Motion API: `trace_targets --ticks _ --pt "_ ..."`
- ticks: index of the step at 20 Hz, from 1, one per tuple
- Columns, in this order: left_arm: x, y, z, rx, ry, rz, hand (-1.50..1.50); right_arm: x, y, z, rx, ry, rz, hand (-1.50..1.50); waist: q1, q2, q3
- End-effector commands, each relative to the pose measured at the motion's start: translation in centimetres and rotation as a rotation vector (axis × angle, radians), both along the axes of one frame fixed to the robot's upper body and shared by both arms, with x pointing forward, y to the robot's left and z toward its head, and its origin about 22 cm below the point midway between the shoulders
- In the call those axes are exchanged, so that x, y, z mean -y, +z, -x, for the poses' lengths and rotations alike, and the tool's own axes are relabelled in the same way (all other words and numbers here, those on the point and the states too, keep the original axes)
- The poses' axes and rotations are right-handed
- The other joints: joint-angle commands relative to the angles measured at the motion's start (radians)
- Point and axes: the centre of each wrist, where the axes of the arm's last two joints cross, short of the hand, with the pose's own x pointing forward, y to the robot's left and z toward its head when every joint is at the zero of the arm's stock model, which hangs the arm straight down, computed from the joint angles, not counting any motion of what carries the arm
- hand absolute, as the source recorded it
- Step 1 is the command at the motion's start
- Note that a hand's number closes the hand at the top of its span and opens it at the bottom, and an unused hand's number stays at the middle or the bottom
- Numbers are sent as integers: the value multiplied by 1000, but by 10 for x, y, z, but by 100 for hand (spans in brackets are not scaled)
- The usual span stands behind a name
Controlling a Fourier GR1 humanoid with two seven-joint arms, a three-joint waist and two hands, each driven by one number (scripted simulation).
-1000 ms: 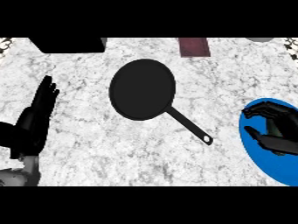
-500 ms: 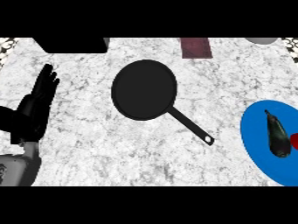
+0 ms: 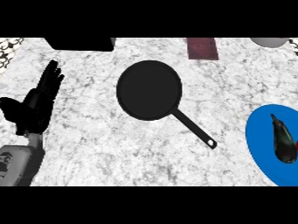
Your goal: Pick the eggplant from the plate and place it in the pan
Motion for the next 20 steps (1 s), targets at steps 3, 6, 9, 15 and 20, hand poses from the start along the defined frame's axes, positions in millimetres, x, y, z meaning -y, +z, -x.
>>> trace_targets --ticks 3,6,9,15,20 --pt "-3 12 0 5 11 13 0 -16 4 -34 -5 106 57 -150 3 -5 1" --pt "9 5 -1 -7 -2 0 0 -36 6 -56 -10 115 30 -150 -10 -7 0" --pt "-7 0 -1 -17 21 -8 0 -44 2 -60 -88 176 -2 -150 -20 -9 -1" --pt "-10 -8 13 -18 27 -15 0 -69 -12 -75 -134 243 -57 -150 -25 -14 -1" --pt "-12 3 8 -26 17 2 0 -78 -31 -67 -203 200 37 -150 -36 -14 -1"
